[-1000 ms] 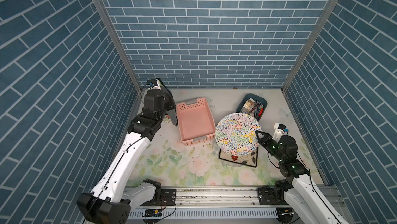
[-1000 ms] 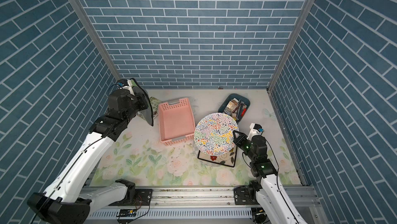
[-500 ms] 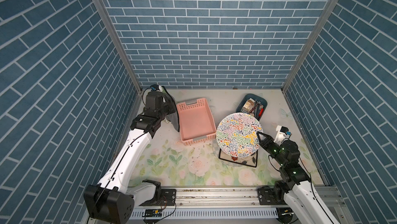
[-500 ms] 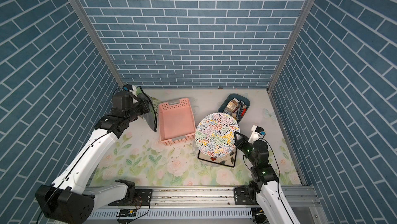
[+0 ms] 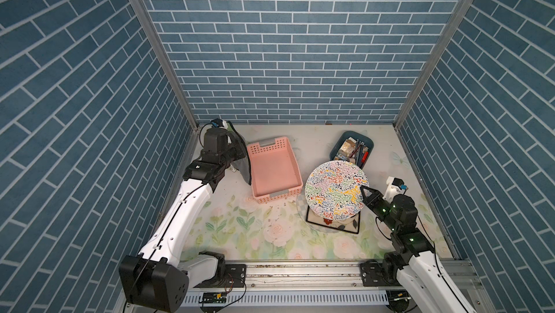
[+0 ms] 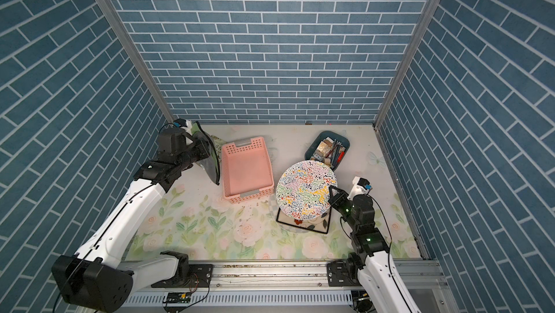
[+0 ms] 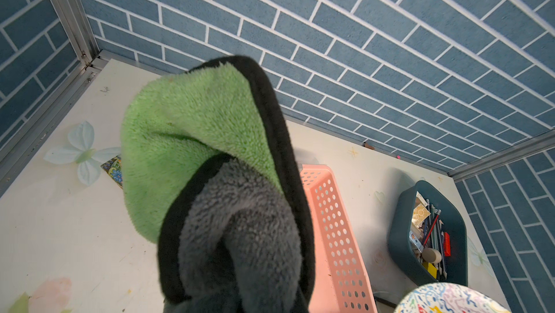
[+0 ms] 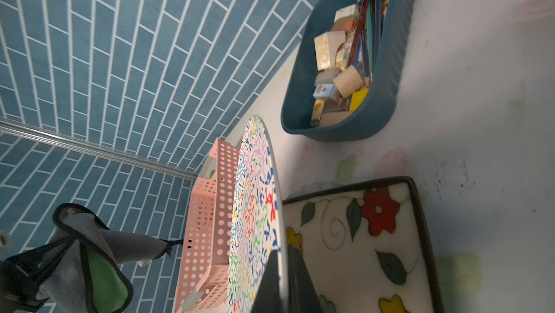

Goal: Wipe the wet plate dry
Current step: Place the plate on the plate.

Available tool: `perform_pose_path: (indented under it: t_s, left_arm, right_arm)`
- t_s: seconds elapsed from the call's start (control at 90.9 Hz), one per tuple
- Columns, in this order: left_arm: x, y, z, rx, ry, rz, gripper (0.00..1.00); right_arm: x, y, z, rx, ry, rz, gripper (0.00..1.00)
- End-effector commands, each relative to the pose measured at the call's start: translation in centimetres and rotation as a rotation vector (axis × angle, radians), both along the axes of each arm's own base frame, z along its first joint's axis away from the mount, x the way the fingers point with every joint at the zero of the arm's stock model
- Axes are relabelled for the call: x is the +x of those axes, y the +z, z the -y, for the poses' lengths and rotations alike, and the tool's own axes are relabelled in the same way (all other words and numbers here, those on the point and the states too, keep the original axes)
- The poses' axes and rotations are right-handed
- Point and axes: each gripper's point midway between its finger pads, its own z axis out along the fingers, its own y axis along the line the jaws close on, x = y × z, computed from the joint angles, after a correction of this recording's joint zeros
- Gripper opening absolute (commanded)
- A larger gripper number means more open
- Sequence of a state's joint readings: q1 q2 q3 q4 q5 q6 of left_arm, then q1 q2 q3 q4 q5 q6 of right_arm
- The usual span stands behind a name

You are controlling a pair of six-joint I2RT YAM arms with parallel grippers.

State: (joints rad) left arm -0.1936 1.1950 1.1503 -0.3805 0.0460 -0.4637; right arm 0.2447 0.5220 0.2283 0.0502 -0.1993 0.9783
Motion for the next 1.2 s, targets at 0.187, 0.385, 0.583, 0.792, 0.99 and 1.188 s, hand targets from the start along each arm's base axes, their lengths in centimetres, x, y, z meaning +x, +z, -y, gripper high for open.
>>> perform_pose_path:
  t_s: [0.187,0.385,0.583,0.792,0.99,1.188]
  left_arm:
    - [0.0,1.2,0.7,-0.044,-0.04,0.049,0.0]
    - [0.1,1.1,0.5,-0.032,-0.033,0.039,0.0]
    - [0.3,1.4,-0.3,-0.008,-0.006,0.042,0.0]
    - [0.9,2.5,-0.7,0.014,0.003,0.053,0.0]
    - [2.4,3.5,-2.3,0.089,0.061,0.045,0.0]
    - [7.6,1.6,-6.0,0.192,0.151,-0.077,0.01]
  right_arm:
    - [-1.1,-4.9,-0.4,-0.025,0.046,-0.052,0.0]
    - [-2.4,-8.5,1.2,-0.139,0.007,-0.162,0.05]
    - [-2.8,-10.1,2.5,-0.287,0.006,-0.207,0.26]
    - [-1.1,-6.4,3.5,-0.36,-0.051,-0.138,0.63]
    - [1.2,0.1,5.9,-0.41,-0.213,-0.034,0.89]
    - [3.8,5.0,4.8,-0.377,-0.208,0.095,0.88]
